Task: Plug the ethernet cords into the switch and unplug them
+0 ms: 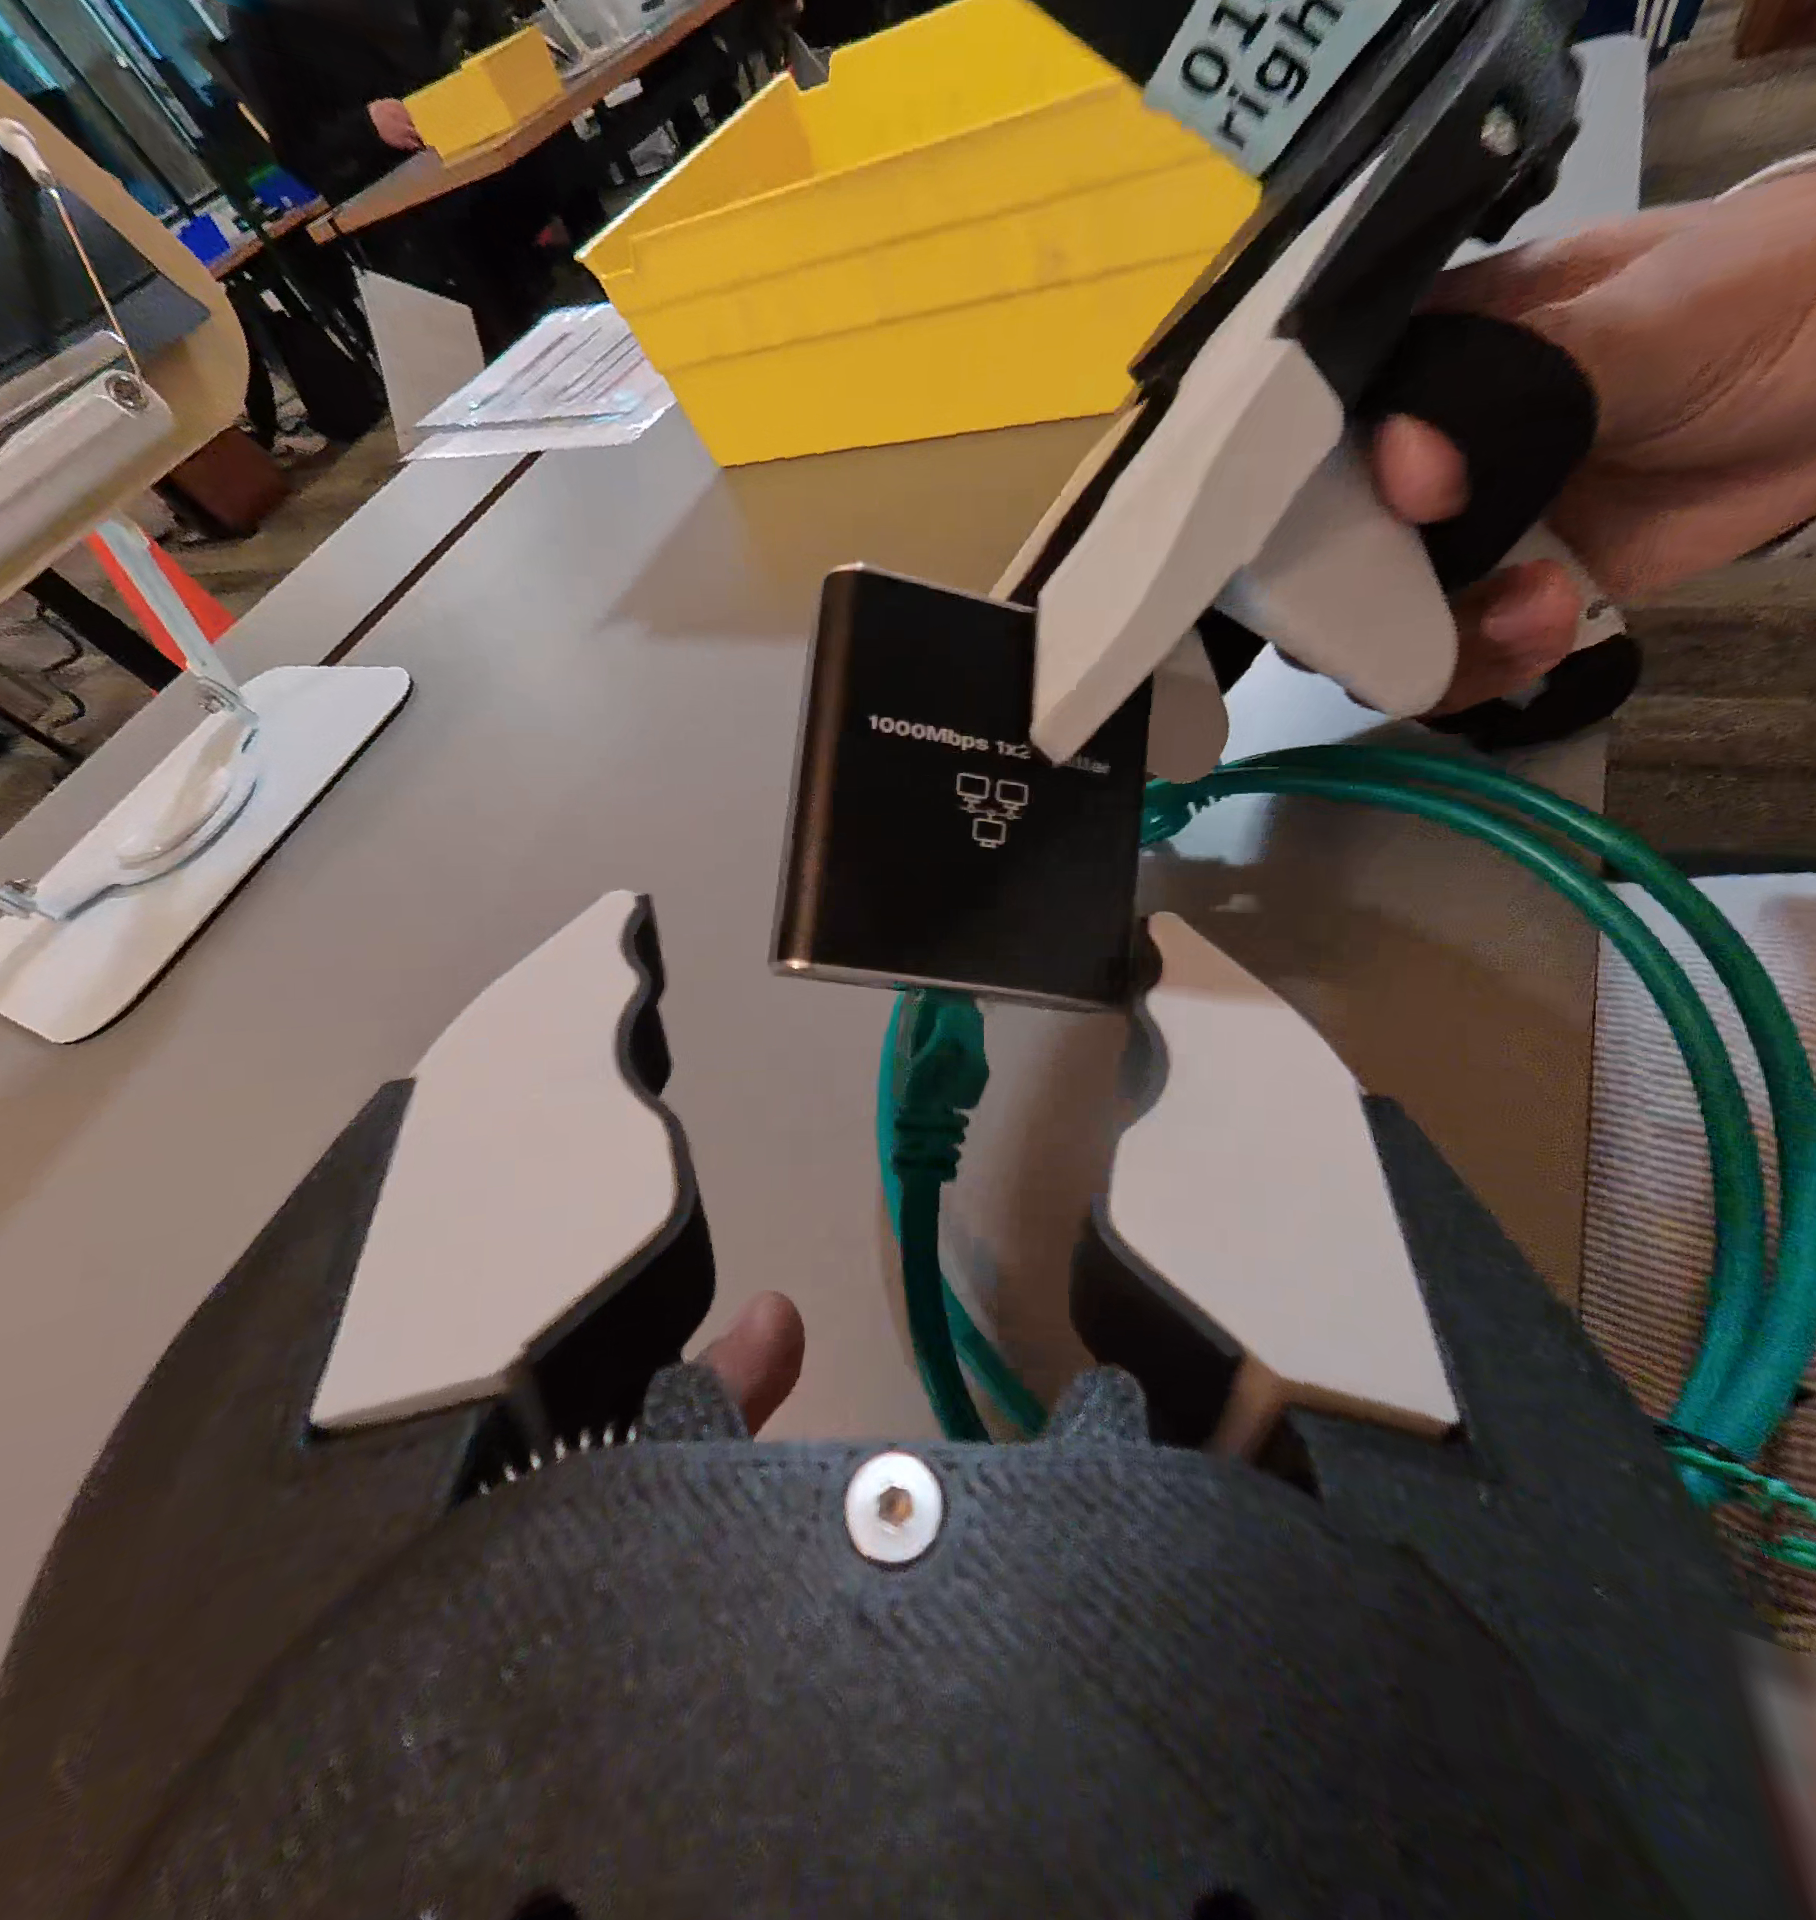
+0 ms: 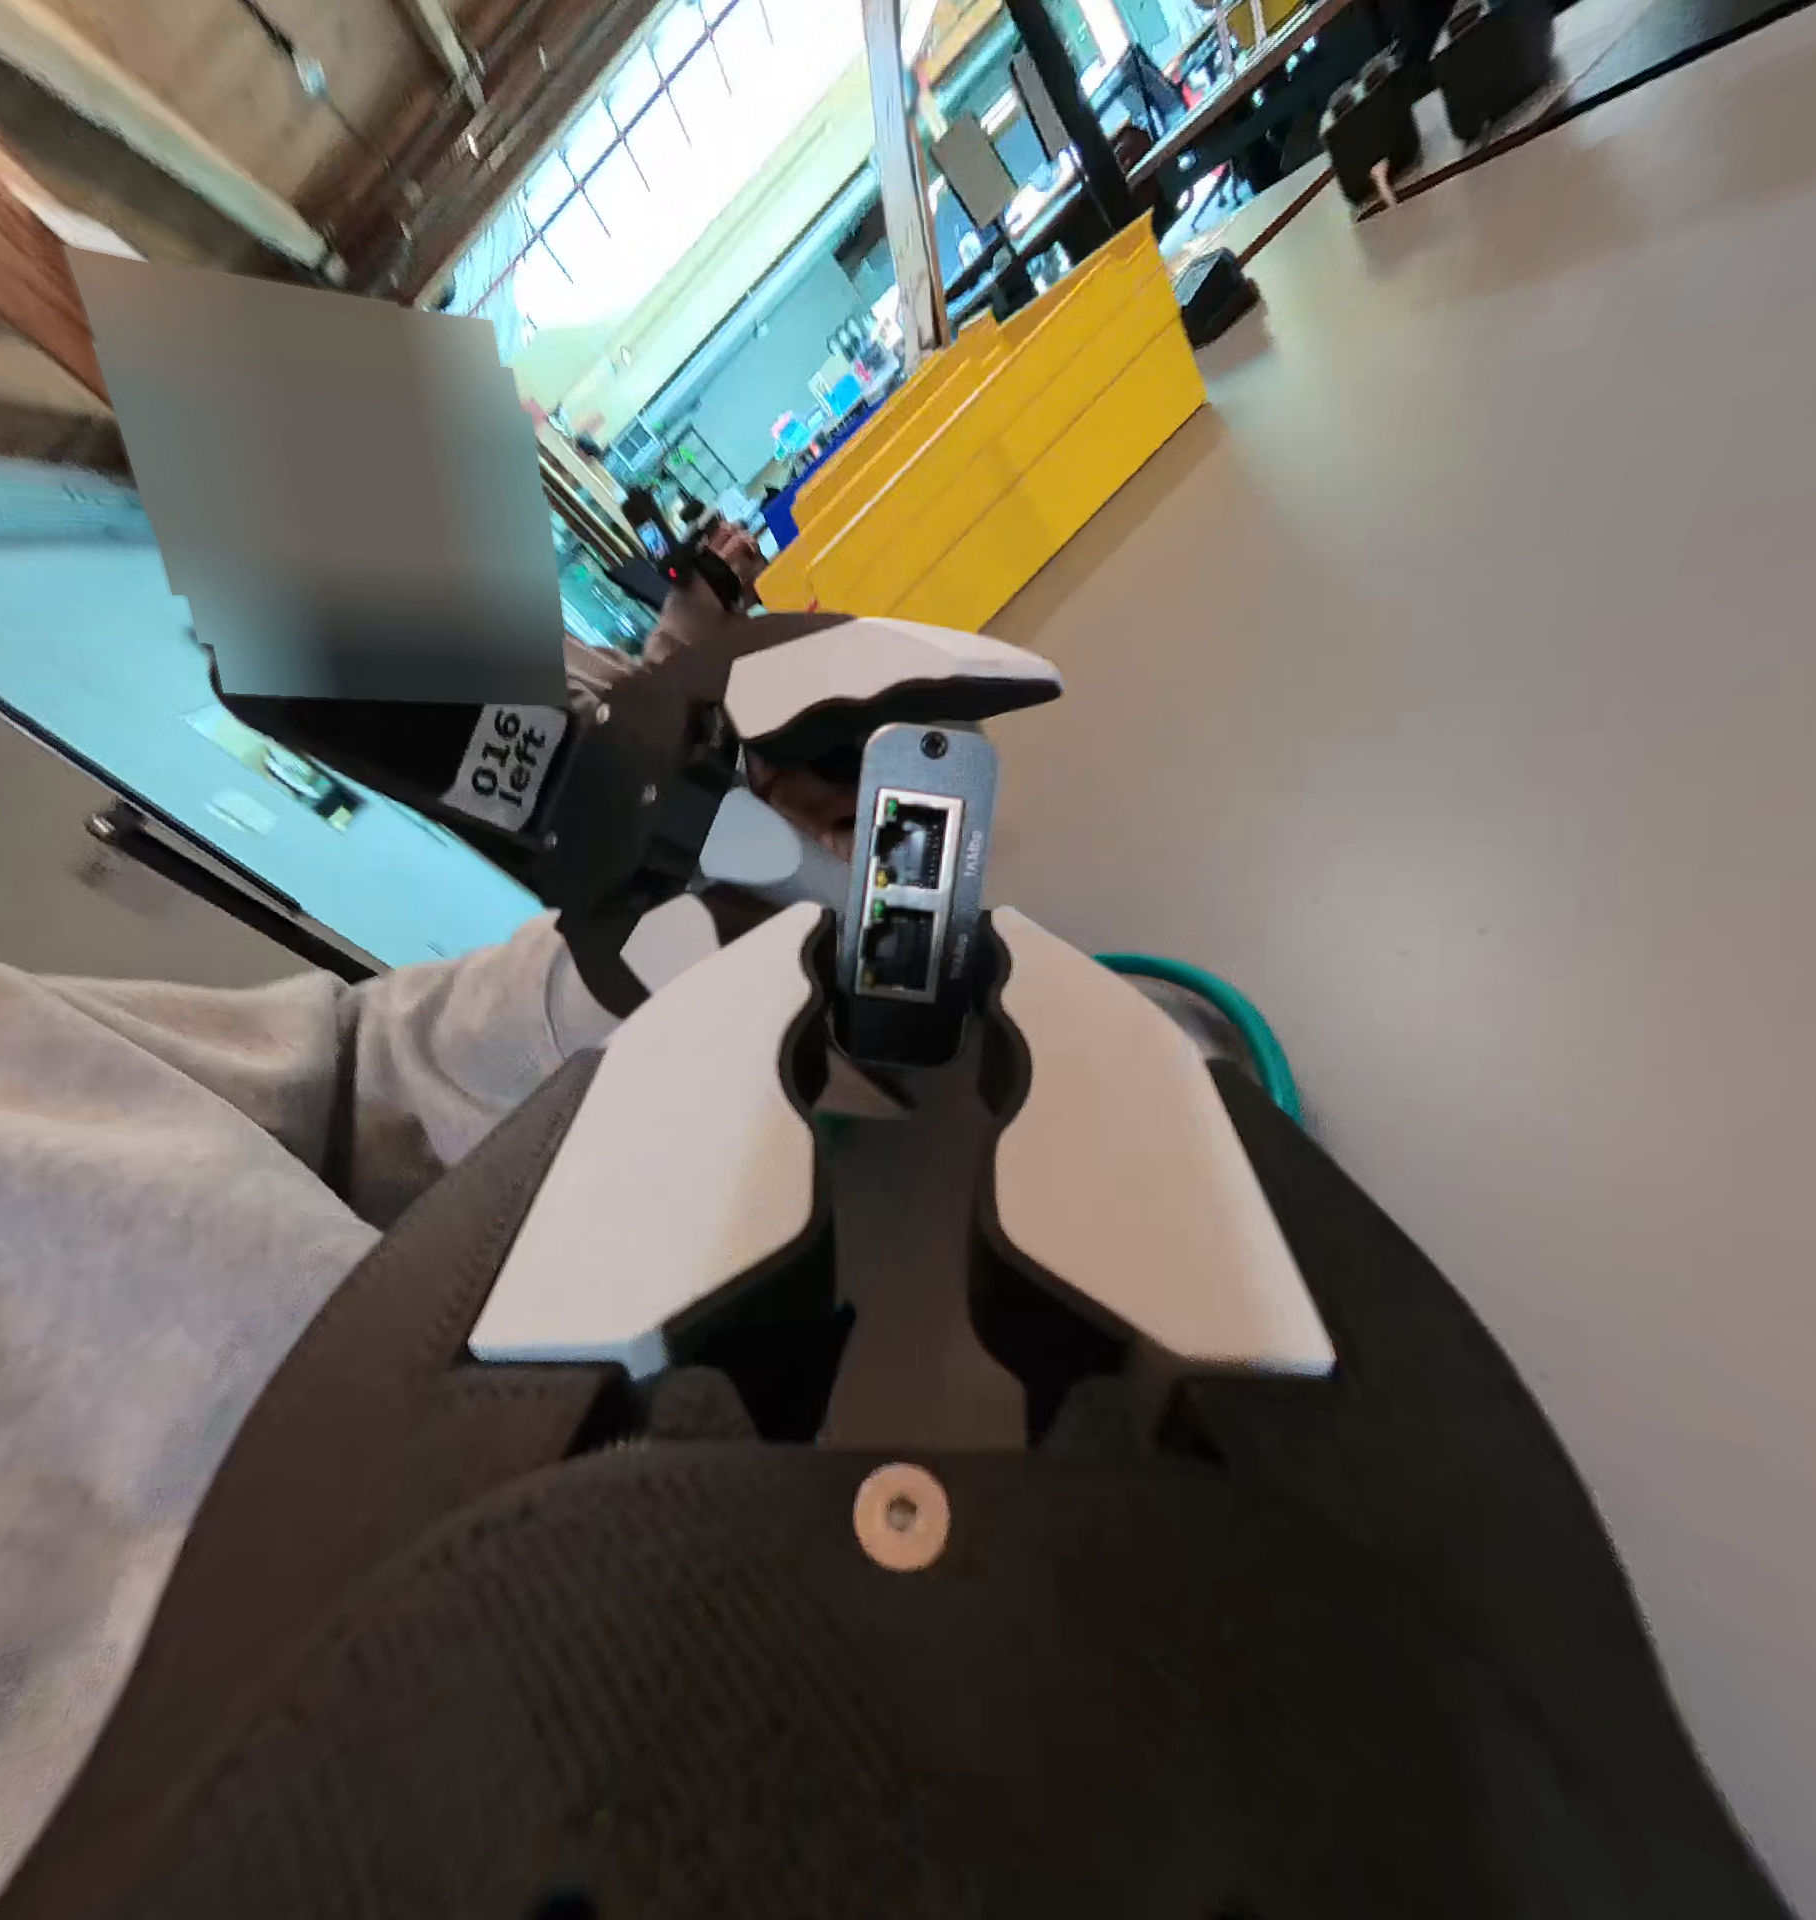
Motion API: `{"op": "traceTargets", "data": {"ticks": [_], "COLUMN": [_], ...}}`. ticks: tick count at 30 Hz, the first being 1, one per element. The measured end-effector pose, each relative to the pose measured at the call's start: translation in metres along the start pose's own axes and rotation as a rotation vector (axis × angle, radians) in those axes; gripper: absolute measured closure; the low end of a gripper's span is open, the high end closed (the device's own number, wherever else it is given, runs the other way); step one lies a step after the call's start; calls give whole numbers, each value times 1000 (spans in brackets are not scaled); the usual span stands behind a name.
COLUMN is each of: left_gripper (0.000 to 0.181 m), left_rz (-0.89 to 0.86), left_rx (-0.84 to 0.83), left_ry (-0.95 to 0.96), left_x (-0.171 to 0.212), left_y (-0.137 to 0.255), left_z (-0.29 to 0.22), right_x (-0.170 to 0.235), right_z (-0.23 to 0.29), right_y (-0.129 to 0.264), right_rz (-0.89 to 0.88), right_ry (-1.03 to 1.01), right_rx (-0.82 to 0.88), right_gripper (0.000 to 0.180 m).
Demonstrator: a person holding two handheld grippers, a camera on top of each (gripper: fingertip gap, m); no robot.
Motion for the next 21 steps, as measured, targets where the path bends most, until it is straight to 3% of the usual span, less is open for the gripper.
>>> {"op": "traceTargets", "data": {"ticks": [1,3,8,11,17,21], "left_gripper": [99,116,116,117,117,117], "left_rz": [-7,-21,-32,-4,37,7], "left_rx": [8,21,-34,-65,-190,-292], "left_ry": [-10,-41,-89,-57,50,261], "left_x": [0,-3,-7,0,25,41], "left_y": [1,4,4,2,7,20], "left_z": [-1,-4,-2,8,54,99], "right_x": [1,-2,-4,-11,-22,-24], "right_z": [3,7,5,3,-4,-4], "right_y": [-3,-6,-3,3,21,25], "right_rz": [14,12,-16,-81,-144,-169], "right_ry": [33,84,59,40,38,-5], "right_rx": [5,24,12,13,45,21], "right_gripper": [154,154,153,139,136,137]}}
Point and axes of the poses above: each gripper's, where its closed fingertips meet, y back along the fingers, x out of its underside, z = x × y across the jaws, the point moved 3 cm from there along y, back along the fingers, and after that the axes turned 13 degrees about -x, right-handed, at the moved point
